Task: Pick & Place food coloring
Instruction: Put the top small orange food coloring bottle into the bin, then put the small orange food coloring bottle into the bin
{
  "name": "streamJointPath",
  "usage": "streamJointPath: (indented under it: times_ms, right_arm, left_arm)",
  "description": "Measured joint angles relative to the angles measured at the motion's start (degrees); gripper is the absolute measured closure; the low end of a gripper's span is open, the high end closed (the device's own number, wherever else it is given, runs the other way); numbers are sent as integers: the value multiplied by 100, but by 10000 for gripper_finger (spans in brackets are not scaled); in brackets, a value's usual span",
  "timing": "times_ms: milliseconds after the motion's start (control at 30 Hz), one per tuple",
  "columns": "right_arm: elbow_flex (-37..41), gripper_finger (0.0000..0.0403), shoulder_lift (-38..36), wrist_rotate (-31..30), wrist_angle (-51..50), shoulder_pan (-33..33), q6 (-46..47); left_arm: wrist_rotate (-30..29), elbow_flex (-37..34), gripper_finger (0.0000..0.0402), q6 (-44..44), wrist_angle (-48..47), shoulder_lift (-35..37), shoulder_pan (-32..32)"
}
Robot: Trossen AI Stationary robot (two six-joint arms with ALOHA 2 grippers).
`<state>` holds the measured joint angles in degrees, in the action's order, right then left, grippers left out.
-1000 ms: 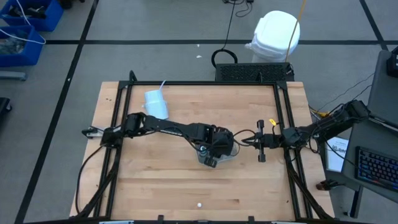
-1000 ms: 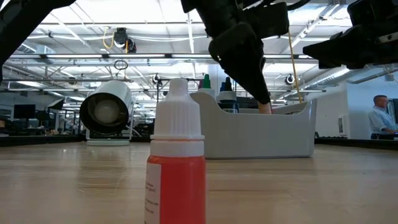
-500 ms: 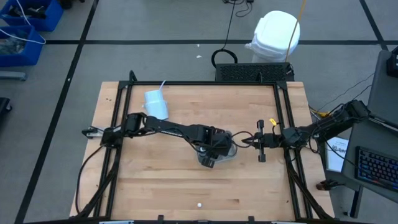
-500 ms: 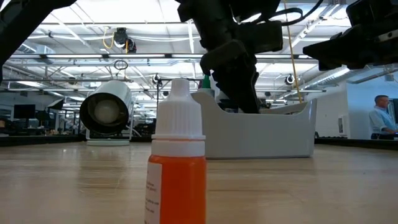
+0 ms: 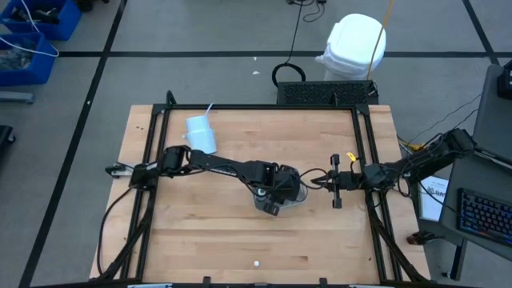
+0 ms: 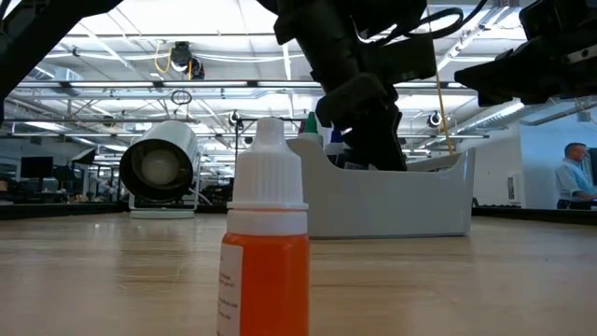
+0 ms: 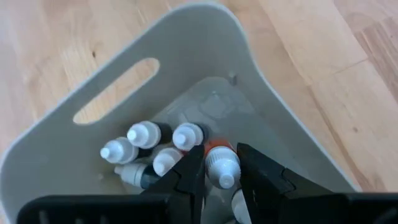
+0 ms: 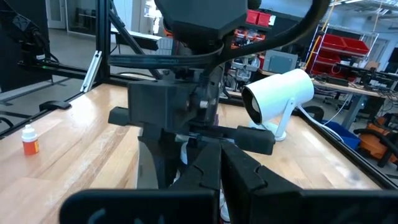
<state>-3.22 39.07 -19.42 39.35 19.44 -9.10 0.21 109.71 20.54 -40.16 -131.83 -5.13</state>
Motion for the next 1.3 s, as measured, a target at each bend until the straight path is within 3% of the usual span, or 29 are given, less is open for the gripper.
streamJointPath:
  times_ms: [700, 1100, 1300]
  right_arm:
    - [0, 403, 0, 2, -1, 0, 4]
    - [-1, 403, 0, 3, 1, 0, 6]
    - [-2, 403, 2, 4, 5, 0, 4]
  left_arm:
    - [283, 52, 306, -167, -163, -11, -5]
    - [290, 68, 208, -295, -182, -19, -1]
    - [-209, 999, 204, -214, -1015, -58, -99]
